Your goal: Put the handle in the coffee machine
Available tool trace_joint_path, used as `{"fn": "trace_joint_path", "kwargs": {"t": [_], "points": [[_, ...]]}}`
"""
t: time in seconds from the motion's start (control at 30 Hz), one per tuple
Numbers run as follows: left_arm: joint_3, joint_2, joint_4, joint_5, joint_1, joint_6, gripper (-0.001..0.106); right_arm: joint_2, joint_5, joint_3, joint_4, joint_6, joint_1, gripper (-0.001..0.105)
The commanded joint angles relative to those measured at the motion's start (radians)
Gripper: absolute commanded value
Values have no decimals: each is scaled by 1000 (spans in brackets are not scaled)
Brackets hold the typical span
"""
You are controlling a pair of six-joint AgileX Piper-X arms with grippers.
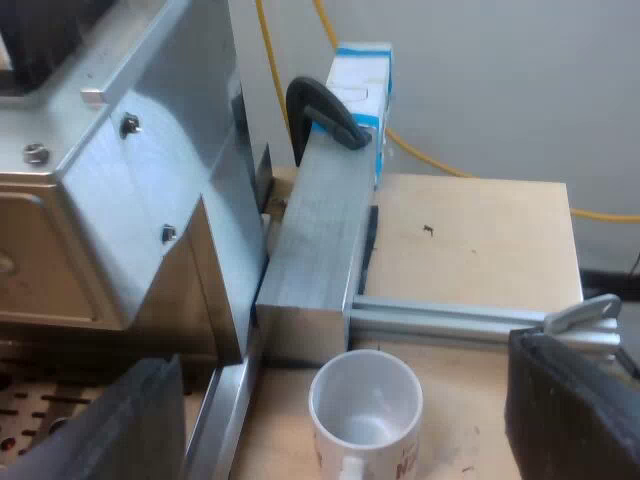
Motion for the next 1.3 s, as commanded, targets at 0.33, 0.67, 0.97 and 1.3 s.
{"fn": "trace_joint_path", "kwargs": {"t": [0.33, 0.67, 0.97, 1.3], "points": [[-8, -239, 122, 5, 0, -11, 64, -268, -64, 104, 5, -10, -4, 68], [60, -413, 183, 20, 0, 15, 64, -434, -64, 232, 15, 38, -4, 68], [93, -448, 302, 100, 3, 30, 64, -476, -64, 265, 21, 64, -4, 68], [93, -448, 296, 100, 3, 30, 64, -502, -47, 282, 51, 108, -4, 68]]}}
